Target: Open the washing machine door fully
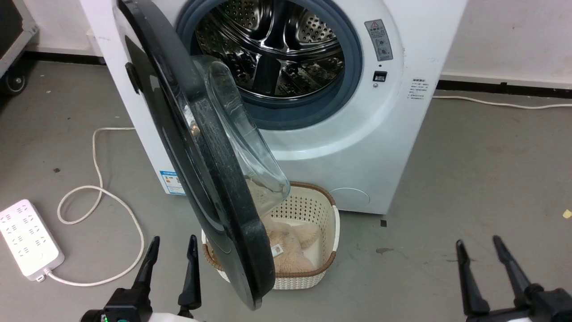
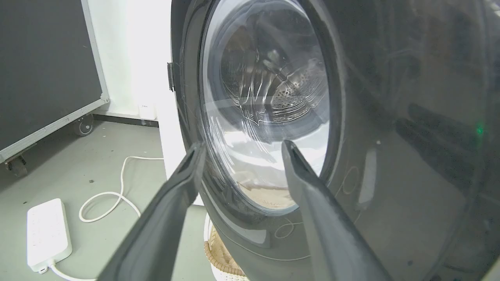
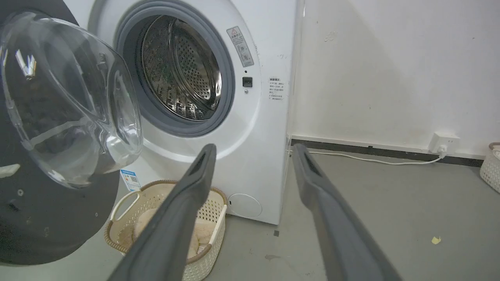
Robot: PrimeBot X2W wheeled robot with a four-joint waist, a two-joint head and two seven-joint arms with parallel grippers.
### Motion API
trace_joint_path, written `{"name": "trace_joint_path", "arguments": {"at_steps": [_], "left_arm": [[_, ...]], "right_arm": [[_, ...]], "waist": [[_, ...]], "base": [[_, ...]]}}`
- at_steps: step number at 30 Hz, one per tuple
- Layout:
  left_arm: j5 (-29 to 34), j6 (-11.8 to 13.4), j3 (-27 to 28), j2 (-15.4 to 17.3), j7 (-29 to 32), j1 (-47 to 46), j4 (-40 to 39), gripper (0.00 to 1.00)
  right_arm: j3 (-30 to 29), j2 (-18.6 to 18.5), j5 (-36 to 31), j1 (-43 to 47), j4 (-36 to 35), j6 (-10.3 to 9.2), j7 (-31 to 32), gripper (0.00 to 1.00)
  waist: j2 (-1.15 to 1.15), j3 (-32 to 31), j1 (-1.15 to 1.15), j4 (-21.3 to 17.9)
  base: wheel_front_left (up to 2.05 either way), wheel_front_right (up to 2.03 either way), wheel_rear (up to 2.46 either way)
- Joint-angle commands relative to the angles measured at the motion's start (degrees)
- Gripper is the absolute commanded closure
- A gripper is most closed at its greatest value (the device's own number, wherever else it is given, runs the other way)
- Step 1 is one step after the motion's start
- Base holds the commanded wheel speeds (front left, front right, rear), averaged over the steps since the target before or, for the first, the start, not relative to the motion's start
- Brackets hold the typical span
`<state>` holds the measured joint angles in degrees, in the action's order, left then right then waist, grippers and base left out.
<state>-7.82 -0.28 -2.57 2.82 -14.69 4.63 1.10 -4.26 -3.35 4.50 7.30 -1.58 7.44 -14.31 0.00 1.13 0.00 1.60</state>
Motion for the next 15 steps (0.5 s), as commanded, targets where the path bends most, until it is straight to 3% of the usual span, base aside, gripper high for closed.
{"name": "trace_joint_path", "arguments": {"at_steps": [1, 12, 13, 14, 15], "left_arm": [[0.06, -0.40, 0.24, 0.08, -0.30, 0.67, 0.10, 0.00], [0.49, -0.69, 0.74, 0.07, -0.30, 0.53, 0.61, 0.00], [0.44, -0.68, 0.63, 0.07, -0.30, 0.52, 0.51, 0.59], [0.40, -0.70, 0.58, 0.07, -0.30, 0.45, 0.21, 1.00], [0.41, -0.69, 0.60, 0.07, -0.30, 0.40, -0.26, 1.00]], "right_arm": [[-0.05, 0.19, -0.10, 0.48, -0.11, 0.05, -0.35, 0.00], [0.81, 0.45, 1.72, 0.46, 0.52, 0.05, -0.66, 0.00], [0.76, 0.45, 1.83, 0.38, 0.47, 0.05, -0.67, 0.00], [0.68, 0.46, 1.90, 0.31, 0.45, 0.05, -0.67, 0.00], [0.63, 0.46, 1.98, 0.25, 0.42, 0.05, -0.67, 0.00]], "waist": [[0.00, 0.01, 0.00, -0.05], [0.00, 0.07, 0.00, 0.11], [0.00, 0.07, 0.00, 0.16], [0.00, 0.06, 0.00, 0.21], [0.00, 0.06, 0.00, 0.23]], "base": [[0.00, 0.00, 0.00], [0.00, 0.00, 0.00], [0.00, 0.00, 0.00], [0.00, 0.00, 0.00], [0.00, 0.00, 0.00]]}}
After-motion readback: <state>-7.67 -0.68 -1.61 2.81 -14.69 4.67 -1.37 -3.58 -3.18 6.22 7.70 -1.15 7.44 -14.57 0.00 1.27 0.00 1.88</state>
